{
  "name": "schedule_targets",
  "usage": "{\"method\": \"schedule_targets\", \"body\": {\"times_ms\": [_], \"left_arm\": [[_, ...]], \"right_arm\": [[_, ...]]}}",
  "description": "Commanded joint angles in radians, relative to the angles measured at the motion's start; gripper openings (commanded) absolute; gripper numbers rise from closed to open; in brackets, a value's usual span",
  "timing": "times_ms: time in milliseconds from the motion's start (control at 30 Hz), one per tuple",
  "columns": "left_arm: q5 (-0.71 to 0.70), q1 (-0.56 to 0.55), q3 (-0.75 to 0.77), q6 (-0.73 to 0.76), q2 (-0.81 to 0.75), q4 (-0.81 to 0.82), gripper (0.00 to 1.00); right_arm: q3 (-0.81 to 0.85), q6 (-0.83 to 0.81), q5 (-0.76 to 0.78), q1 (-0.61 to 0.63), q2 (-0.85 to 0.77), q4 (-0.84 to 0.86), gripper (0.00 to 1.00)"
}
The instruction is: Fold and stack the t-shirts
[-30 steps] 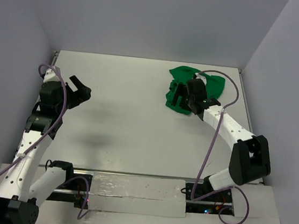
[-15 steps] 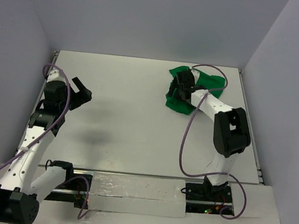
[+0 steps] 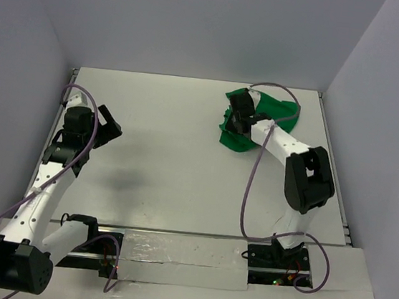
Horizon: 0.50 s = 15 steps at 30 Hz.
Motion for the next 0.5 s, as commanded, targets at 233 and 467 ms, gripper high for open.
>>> {"method": "schedule_targets", "body": {"times_ms": [233,467], "left_arm": [[-0.154,0.031,0.169,-0.055,0.077,-0.147,0.99],[-0.16,0.053,0.257,-0.055,0.069,-0.183,1.0]], "right_arm": [[0.329,-0.031,-0.128,0.263,-0.323,0.124,0.09],[-0.129,0.104,-0.203,0.014,-0.451,0.257,0.1]]}}
